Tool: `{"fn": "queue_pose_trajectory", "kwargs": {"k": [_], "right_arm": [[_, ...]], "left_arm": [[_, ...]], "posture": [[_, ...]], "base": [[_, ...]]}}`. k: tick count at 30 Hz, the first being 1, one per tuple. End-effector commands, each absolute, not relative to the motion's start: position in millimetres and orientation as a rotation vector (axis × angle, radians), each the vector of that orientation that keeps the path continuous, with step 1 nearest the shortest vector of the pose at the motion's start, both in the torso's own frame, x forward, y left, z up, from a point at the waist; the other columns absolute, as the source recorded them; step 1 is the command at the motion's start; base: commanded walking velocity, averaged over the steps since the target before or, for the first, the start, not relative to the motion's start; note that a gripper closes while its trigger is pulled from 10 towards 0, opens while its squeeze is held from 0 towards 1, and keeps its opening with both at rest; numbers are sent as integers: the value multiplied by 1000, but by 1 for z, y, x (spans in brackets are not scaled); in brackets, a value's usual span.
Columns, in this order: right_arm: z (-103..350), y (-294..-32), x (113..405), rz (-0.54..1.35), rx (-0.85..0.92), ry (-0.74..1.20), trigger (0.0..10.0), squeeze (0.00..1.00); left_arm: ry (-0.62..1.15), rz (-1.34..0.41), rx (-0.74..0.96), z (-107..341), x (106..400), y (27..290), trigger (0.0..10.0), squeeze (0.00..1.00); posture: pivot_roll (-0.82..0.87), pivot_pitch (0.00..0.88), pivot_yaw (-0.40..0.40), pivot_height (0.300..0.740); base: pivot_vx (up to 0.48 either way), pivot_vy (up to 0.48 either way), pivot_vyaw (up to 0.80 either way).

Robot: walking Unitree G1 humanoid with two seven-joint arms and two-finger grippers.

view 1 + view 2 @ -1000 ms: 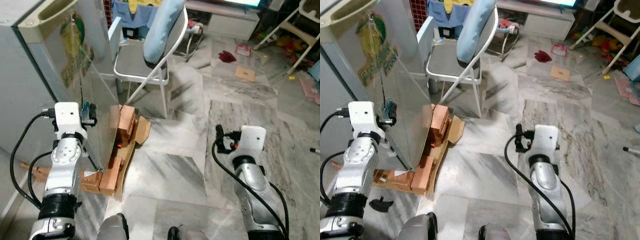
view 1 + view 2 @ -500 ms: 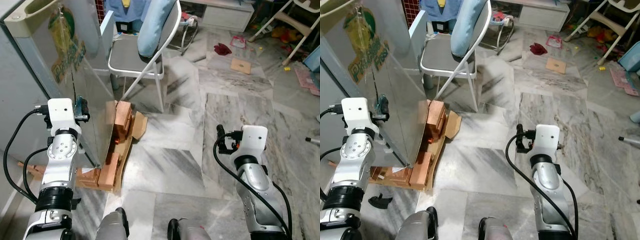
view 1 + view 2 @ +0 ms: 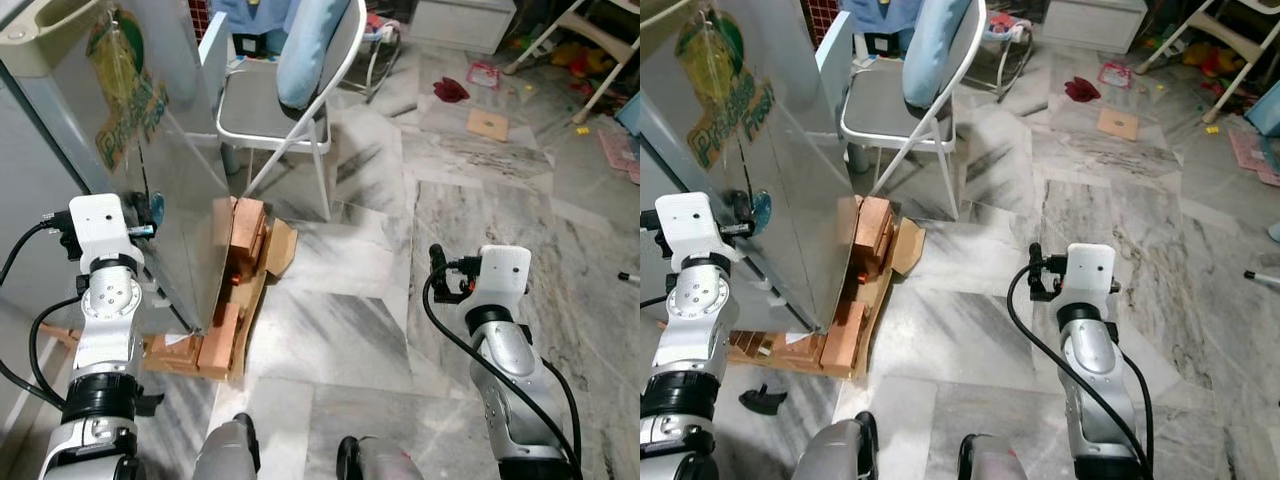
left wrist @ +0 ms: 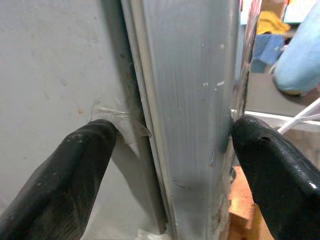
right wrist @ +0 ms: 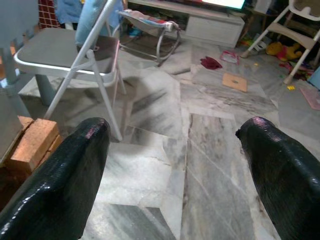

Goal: Restocking fridge

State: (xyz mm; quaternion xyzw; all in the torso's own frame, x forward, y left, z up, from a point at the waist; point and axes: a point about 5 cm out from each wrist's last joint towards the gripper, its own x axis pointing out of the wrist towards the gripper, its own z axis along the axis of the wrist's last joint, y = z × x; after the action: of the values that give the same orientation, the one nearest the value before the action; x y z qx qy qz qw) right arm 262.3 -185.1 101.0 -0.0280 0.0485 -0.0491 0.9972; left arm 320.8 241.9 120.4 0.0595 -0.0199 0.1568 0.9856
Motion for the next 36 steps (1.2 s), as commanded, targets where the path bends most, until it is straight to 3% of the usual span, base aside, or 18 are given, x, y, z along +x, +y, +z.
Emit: {"fn": "queue_pose_trajectory", "kwargs": {"k": [1,5,17,19,20,22,25,29,36], "right_arm": [[102,-186,263,-99,-60,101,10000,0],[101,-188,263,-104,-66,104,10000,0],[96,-186,263,-97,-61,119,10000,0],[96,-186,262,-99,-56,121,10000,0],[95,-188,260,-109,-51,123,10000,0],[95,-189,260,-115,-49,124,10000,0],[92,-193,253,-149,-41,136,10000,0],[92,-194,249,-172,-40,134,10000,0],[88,-195,246,-185,-36,145,10000,0]], "left_arm": [[-15,184,92,116,328,222,10000,0],[-50,18,89,123,331,196,10000,0],[-38,-207,102,121,336,156,10000,0],[-63,-318,101,128,339,133,10000,0],[-93,-464,98,137,338,102,10000,0],[-104,-526,93,141,336,88,10000,0],[-171,-764,95,157,318,30,10000,0],[-156,-819,55,151,310,15,10000,0],[-99,-737,23,135,312,46,10000,0]], "posture": [[-16,130,-74,740],[-15,123,-76,740],[6,110,-87,740],[10,107,-90,740],[13,107,-91,740],[18,106,-94,740],[14,95,-91,740],[-6,84,-79,740],[-2,77,-79,740]], "base": [[0,0,0],[0,0,0],[0,0,0],[0,0,0],[0,0,0],[0,0,0],[0,0,0],[0,0,0],[0,-170,0]]}}
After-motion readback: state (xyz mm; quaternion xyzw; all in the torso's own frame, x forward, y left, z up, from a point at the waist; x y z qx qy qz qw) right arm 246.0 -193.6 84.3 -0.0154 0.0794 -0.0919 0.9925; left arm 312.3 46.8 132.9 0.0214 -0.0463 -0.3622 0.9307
